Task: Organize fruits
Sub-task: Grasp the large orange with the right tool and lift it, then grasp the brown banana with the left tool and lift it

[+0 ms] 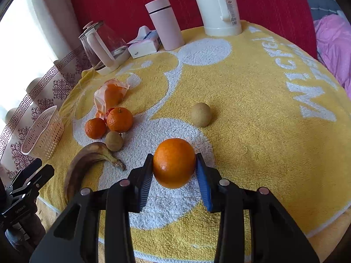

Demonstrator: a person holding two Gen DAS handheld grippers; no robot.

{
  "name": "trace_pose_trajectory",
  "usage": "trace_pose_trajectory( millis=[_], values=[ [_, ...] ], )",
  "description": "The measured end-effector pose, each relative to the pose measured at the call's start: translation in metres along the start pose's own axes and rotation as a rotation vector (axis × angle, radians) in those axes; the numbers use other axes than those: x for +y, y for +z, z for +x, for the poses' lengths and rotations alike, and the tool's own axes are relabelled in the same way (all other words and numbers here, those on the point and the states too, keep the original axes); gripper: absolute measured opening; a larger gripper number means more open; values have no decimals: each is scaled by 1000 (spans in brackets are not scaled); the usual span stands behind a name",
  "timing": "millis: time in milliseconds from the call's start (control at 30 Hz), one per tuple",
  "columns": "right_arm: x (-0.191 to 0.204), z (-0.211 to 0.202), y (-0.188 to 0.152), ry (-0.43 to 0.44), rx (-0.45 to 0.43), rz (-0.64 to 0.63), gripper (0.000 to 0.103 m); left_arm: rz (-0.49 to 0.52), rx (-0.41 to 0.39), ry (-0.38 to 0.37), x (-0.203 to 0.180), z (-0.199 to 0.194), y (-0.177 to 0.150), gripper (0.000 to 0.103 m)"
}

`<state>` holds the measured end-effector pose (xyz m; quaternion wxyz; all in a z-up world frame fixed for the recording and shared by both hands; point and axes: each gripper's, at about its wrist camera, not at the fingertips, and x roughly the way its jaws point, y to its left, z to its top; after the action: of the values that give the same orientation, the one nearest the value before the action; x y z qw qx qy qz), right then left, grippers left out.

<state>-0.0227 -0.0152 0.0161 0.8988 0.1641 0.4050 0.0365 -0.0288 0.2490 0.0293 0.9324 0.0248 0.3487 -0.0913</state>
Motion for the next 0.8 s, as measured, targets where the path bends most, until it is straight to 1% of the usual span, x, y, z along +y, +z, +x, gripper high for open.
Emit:
trace_pose_trajectory(
  millis=[100, 333, 400, 467, 500, 533, 567, 600, 667, 700, 733, 767, 800],
  values=[
    [-2, 0, 0, 12, 1, 12, 38, 18, 49, -41, -9, 16, 0, 100],
    [-2, 2, -1, 22, 6, 11, 38, 41, 102, -71, -16, 33, 1, 97],
    [-2, 2, -1, 23, 6, 11, 38, 42, 120, -79, -17, 37, 2, 91],
    [-2, 2, -1, 23, 6, 11, 38, 43, 144, -91, -17, 42, 2, 81],
    [-2, 2, -1, 23, 6, 11, 38, 43, 159, -99, -17, 45, 2, 79],
    [-2, 2, -1, 23, 6, 11, 38, 40, 176, -109, -17, 48, 1, 73],
    [-2, 2, -1, 23, 7, 11, 38, 38, 183, -104, -17, 50, 1, 72],
    [-2, 3, -1, 23, 7, 11, 38, 41, 180, -101, -18, 50, 1, 72],
    [-1, 3, -1, 24, 8, 10, 38, 50, 178, -105, -20, 50, 2, 66],
    [-1, 3, -1, 23, 8, 10, 38, 56, 176, -106, -21, 50, 2, 64],
    [-1, 3, -1, 23, 8, 10, 38, 62, 174, -106, -23, 50, 2, 60],
    [-1, 3, -1, 23, 8, 9, 38, 70, 171, -111, -26, 50, 2, 53],
    [0, 4, -2, 23, 8, 9, 38, 77, 168, -118, -28, 49, 1, 50]
  ],
)
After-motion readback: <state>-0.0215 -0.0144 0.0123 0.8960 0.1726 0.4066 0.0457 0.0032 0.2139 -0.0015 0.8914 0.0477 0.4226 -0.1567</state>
